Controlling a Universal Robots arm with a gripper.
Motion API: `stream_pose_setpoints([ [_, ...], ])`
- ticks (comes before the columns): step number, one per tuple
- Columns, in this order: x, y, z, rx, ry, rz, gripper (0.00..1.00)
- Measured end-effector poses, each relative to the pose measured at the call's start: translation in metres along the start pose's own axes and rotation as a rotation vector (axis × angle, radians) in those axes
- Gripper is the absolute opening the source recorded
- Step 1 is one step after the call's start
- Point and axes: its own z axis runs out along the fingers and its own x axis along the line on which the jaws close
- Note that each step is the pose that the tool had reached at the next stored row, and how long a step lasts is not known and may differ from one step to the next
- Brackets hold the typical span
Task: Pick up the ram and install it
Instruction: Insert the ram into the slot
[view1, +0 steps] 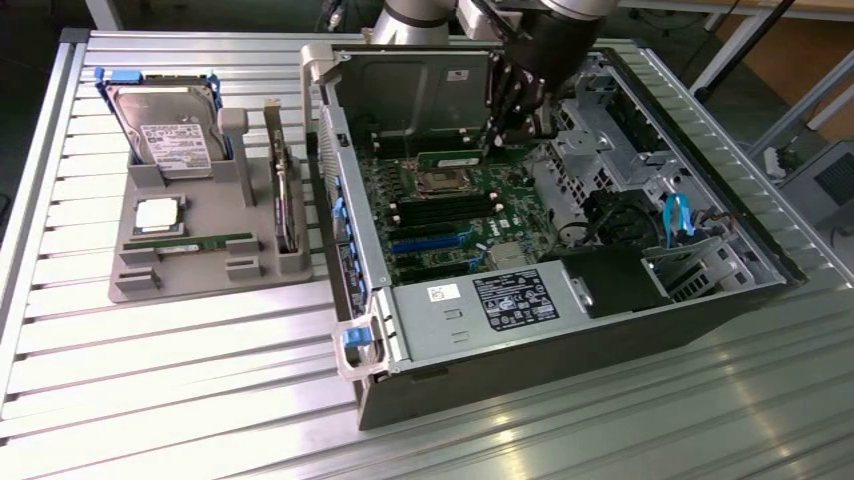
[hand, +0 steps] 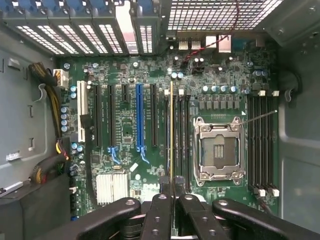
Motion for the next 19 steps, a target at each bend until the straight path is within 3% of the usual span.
stream_pose_setpoints([
  [6,0.001,-0.0017,0.0320,0.0000,0.0000,0.000,0.11],
  [12,0.001,-0.0028,0.0528,0.0000,0.0000,0.000,0.11],
  [19,0.001,-0.0033,0.0636,0.0000,0.0000,0.000,0.11],
])
